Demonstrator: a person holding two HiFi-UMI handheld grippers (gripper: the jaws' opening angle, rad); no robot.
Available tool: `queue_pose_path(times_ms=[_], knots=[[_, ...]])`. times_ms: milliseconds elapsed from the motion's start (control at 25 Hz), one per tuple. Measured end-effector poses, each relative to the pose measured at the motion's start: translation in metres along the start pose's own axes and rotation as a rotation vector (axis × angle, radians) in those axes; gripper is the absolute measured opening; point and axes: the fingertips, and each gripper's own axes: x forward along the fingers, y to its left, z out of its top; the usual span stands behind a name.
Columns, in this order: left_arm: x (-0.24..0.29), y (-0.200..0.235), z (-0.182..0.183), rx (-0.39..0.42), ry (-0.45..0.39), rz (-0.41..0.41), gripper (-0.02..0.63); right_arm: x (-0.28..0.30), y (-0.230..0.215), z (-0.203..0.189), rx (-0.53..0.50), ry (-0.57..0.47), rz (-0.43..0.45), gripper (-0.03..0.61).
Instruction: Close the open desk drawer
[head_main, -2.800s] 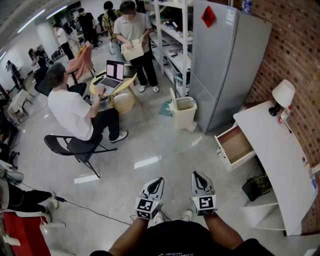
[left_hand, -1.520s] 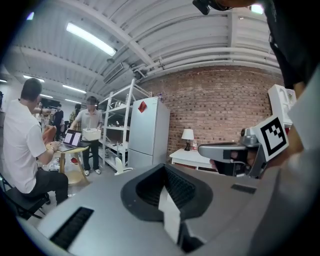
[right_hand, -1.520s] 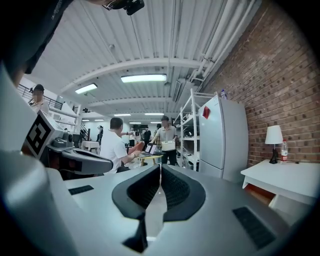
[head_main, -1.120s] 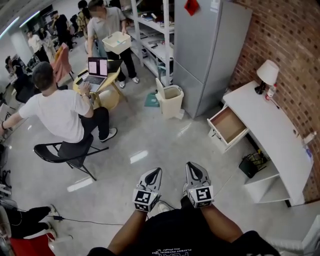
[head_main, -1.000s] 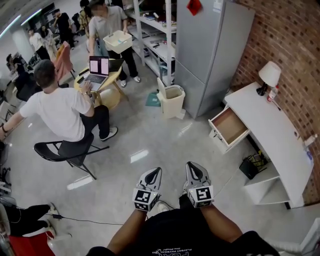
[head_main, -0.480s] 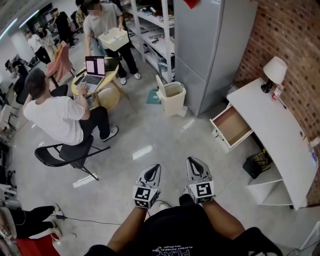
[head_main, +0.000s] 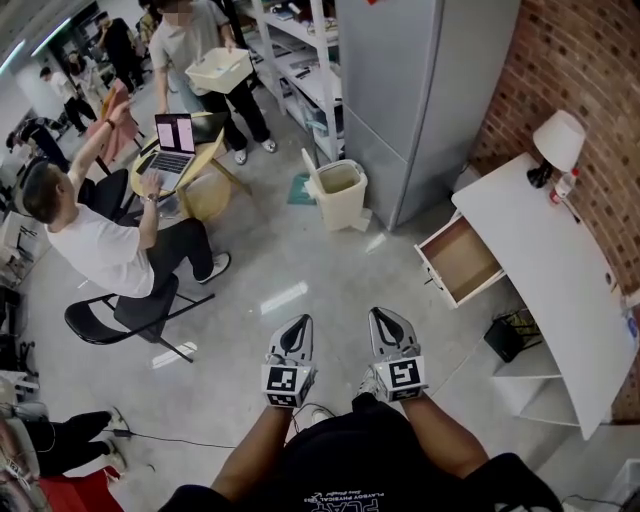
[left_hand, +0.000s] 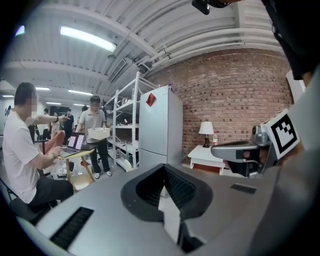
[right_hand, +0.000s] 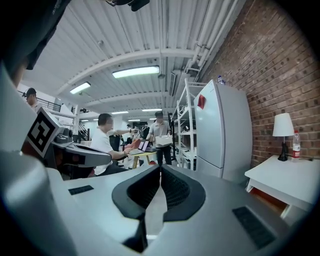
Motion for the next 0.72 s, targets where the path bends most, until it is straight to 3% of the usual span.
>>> queue_pose_path(times_ms=[360,720], knots=[[0.067,-0.017,0.021,0.023,0.027,-0.007,0.008,0.020,-0.059,-0.004,0.037,-0.020,0.028,0.029],[0.124,-0.053,0.031,0.056,0.029,-0.150,0.008,0.018,-0.104,-0.017,0.084,0.002,-0.075,0.029]])
